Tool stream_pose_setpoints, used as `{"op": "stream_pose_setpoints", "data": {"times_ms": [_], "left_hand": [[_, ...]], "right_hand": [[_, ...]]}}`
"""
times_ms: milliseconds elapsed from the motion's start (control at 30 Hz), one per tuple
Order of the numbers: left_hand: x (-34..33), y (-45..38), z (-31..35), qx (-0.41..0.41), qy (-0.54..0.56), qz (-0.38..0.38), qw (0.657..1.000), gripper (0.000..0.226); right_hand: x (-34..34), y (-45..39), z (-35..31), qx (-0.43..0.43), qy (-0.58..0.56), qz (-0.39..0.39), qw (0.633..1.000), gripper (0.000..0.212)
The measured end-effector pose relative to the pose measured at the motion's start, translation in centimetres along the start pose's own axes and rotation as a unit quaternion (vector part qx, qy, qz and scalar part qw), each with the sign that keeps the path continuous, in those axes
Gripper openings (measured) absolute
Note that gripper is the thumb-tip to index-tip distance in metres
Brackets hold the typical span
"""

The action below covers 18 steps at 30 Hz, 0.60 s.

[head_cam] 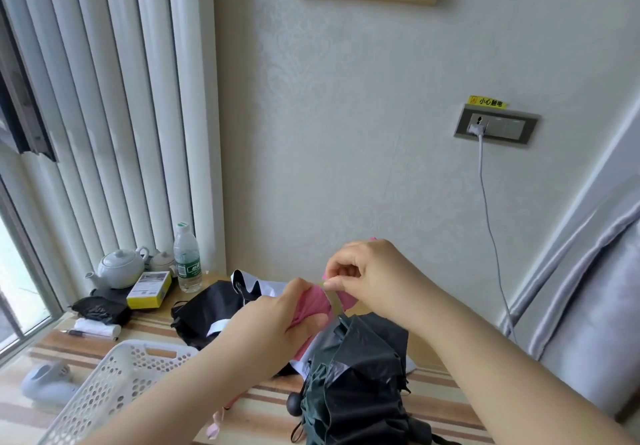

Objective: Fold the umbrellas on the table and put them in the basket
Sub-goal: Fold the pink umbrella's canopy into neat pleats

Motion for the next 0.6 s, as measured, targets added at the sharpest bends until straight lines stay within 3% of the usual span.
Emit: {"op": "stream_pose_setpoints", "data": {"times_ms": [133, 200, 233, 267, 333, 400, 533, 600], "left_hand": [[-0.4, 1.2, -1.0, 0.048, 0.098, 0.026, 0.994, 0.020], [-0.8, 1.9, -2.9, 0.108, 0.177, 0.031, 0.978, 0.016], [-1.1, 2.3, -4.1, 0.137, 0.211, 0.037, 0.967, 0.015], [-1.5, 2.9, -5.5, 0.159, 0.232, 0.042, 0.959, 0.013], [-2.1, 4.2, -7.7, 0.180, 0.257, 0.040, 0.949, 0.010], [-2.9, 5.9, -9.5, 0.191, 0.297, 0.020, 0.935, 0.020], [-5.2, 12.8, -15.3, 0.299, 0.409, 0.000, 0.862, 0.040], [-6.1, 17.7, -19.4, 0.388, 0.422, 0.034, 0.819, 0.042]], "right_hand": [[-0.5, 1.5, -1.1, 0.045, 0.056, 0.248, 0.966, 0.020], [-0.7, 3.1, 0.6, -0.013, -0.036, 0.329, 0.943, 0.027], [-1.4, 3.5, 2.0, -0.068, -0.103, 0.323, 0.938, 0.028], [-3.4, 3.4, 3.5, -0.141, -0.161, 0.270, 0.939, 0.030], [-9.7, 3.2, 4.9, -0.272, -0.250, 0.094, 0.924, 0.040], [-16.1, 3.1, 4.2, -0.318, -0.337, -0.032, 0.885, 0.046], [-25.9, 1.1, 0.8, -0.303, -0.485, -0.094, 0.815, 0.063], [-30.4, 0.3, -1.8, -0.297, -0.513, -0.142, 0.793, 0.047]]}}
Point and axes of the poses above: each hand's wrist, its own y-axis away from the middle knuckle, its own x-axis out of the back of the hand, z = x × y, the point moved 10 cm from there along -y, towards the middle knuckle, and after that the axes turned 3 degrees about -y, right-handed, at the moved point
